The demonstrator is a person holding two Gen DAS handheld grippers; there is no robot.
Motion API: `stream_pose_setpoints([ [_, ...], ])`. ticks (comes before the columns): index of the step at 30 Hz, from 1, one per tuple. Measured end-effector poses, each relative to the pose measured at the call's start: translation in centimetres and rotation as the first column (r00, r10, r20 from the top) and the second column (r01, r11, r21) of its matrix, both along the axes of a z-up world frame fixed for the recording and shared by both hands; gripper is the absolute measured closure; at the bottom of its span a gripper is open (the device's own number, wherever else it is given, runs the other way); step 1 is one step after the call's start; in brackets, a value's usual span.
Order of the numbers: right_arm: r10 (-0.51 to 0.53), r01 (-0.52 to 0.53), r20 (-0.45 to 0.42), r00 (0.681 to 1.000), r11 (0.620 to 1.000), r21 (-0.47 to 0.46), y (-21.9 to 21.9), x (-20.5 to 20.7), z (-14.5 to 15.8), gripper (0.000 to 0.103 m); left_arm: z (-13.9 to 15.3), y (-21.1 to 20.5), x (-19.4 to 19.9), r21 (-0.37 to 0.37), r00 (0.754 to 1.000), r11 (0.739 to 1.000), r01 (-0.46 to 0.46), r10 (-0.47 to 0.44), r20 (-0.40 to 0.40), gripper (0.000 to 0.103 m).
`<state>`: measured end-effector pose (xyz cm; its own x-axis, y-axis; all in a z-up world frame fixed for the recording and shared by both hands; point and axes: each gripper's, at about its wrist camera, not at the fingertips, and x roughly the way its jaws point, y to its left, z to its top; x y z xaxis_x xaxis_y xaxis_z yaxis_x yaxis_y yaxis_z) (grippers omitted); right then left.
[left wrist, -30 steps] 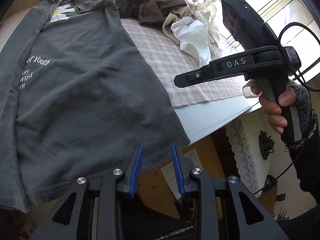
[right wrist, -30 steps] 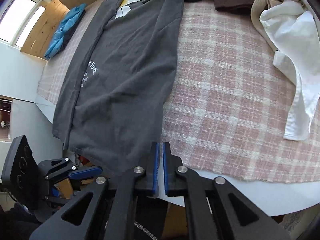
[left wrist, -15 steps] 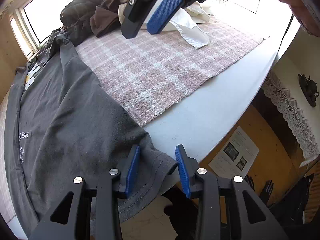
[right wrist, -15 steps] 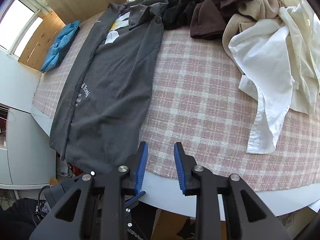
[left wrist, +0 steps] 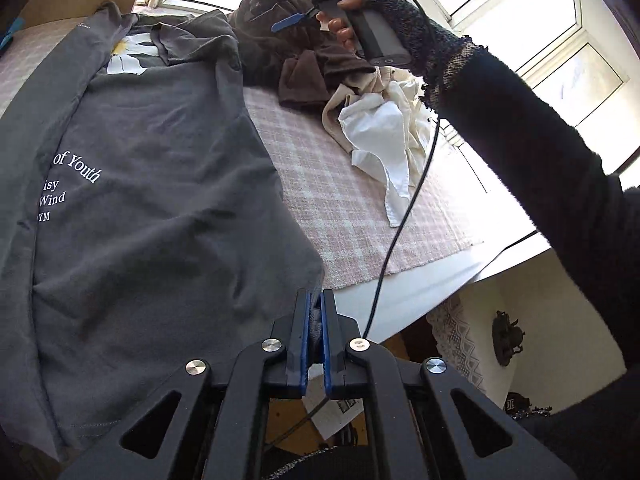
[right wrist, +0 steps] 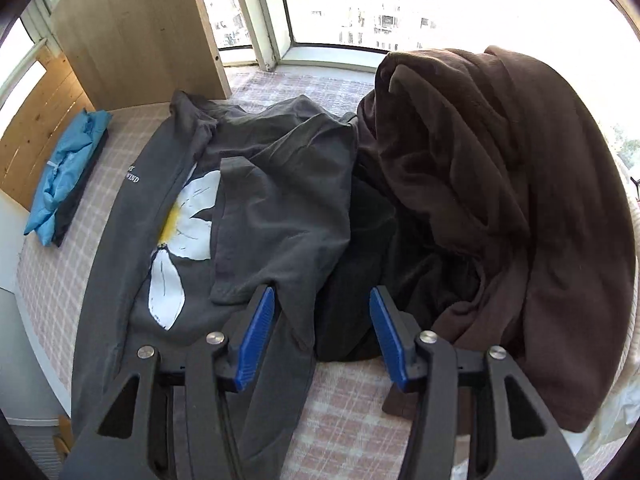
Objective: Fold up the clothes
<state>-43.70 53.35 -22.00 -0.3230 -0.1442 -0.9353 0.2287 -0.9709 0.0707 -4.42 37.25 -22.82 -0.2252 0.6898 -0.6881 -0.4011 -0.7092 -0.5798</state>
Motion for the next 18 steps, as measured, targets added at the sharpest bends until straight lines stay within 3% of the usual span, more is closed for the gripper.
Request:
stream_pose_setpoints([
  [5, -0.047, 0.047, 0.028, 0.999, 0.999, -0.01, -0.9, -5.4, -2.7, 0.054, -0.6, -0.8, -0.9, 0.028, 1.0, 0.999, -0.023, 0.022, 0.022, 0.099],
  [8, -0.03, 0.028, 0.053, 0.998, 0.999, 0.038, -1.8, -6.7, -4.2, 0.054, -0.5, -0.8, -0.9, 0.034, 1.0, 0.999, -0.014, 0.013, 0.018, 0.099],
  [9, -0.018, 0.016, 0.061, 0.998, 0.999, 0.048, -2.1, -6.9, -4.7, 0.056, -0.5, -0.8, -0.9, 0.035, 1.0, 0.999, -0.01, 0.01, 0.016, 0.099],
  [10, -0.008, 0.005, 0.069, 0.998, 0.999, 0.041, -2.3, -6.9, -4.9, 0.08, -0.3, -0.8, -0.9, 0.04, 1.0, 0.999, -0.006, 0.005, 0.01, 0.099],
  [11, -0.006, 0.004, 0.076, 0.997, 1.0, 0.022, -2.2, -6.9, -4.9, 0.096, -0.1, -1.0, -0.9, 0.049, 1.0, 0.999, -0.004, 0.004, 0.003, 0.099],
  [18, -0.02, 0.028, 0.092, 0.996, 0.997, -0.078, -0.5, -6.6, -3.0, 0.097, 0.4, -2.9, -0.9, 0.121, 0.999, 0.992, -0.039, 0.039, 0.004, 0.099],
])
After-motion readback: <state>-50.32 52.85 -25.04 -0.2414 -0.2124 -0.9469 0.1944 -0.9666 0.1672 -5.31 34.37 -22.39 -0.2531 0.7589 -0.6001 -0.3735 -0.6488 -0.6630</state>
